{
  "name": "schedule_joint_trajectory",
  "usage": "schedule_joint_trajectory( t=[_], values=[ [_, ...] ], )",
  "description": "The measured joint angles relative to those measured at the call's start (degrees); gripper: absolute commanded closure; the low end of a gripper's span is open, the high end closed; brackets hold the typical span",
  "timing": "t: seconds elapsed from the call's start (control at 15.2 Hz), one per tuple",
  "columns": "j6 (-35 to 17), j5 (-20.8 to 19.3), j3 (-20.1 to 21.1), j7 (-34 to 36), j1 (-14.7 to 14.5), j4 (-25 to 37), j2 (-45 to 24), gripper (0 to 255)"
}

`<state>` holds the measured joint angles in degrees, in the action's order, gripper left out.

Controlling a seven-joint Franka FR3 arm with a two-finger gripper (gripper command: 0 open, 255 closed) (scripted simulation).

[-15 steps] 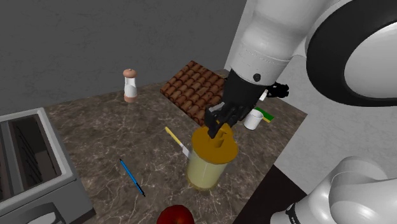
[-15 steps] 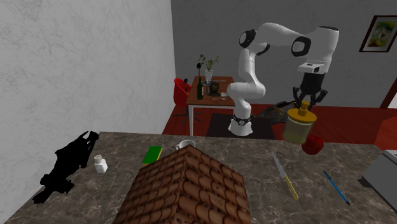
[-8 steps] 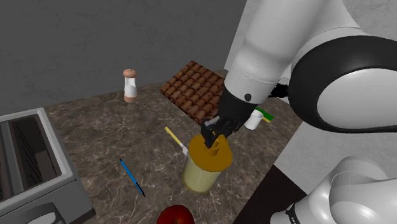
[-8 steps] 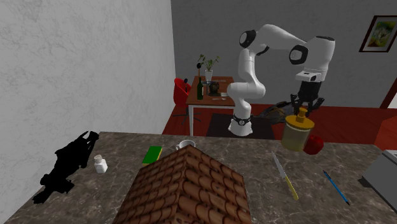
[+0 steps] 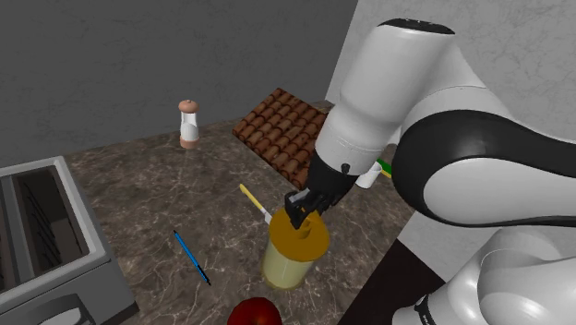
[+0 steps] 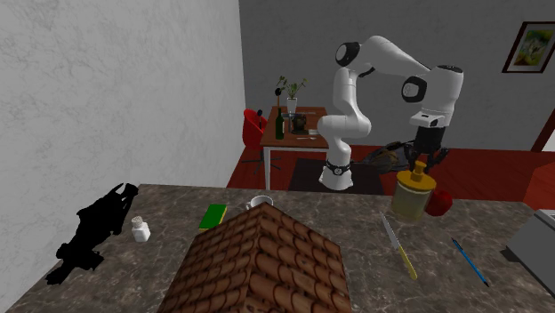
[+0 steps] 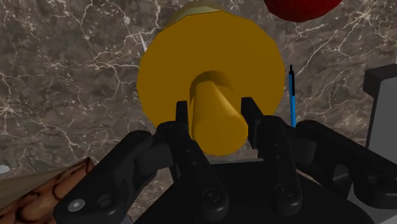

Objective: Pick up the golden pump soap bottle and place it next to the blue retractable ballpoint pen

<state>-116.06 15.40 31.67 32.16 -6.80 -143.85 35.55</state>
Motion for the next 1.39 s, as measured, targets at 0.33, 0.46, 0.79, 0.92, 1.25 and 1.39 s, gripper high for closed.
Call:
schedule_joint_trajectory(
  t=[0.33, 0.46, 0.79, 0.92, 1.25, 1.39],
  values=[
    [-4.1, 0.51, 1.14, 0.11, 0.0, -2.86, -1.25, 255],
    [-5.87, 0.78, 1.68, 0.23, -0.08, -4.15, -1.75, 255],
    [-7.25, 0.92, 2.17, 0.39, -0.03, -4.89, -2.36, 255],
    [-7.29, 0.93, 2.19, 0.4, -0.04, -4.91, -2.37, 255],
    [-7.32, 0.93, 2.19, 0.4, -0.04, -4.91, -2.37, 0],
    [-7.33, 0.93, 2.19, 0.4, -0.04, -4.91, -2.37, 0]
  ],
)
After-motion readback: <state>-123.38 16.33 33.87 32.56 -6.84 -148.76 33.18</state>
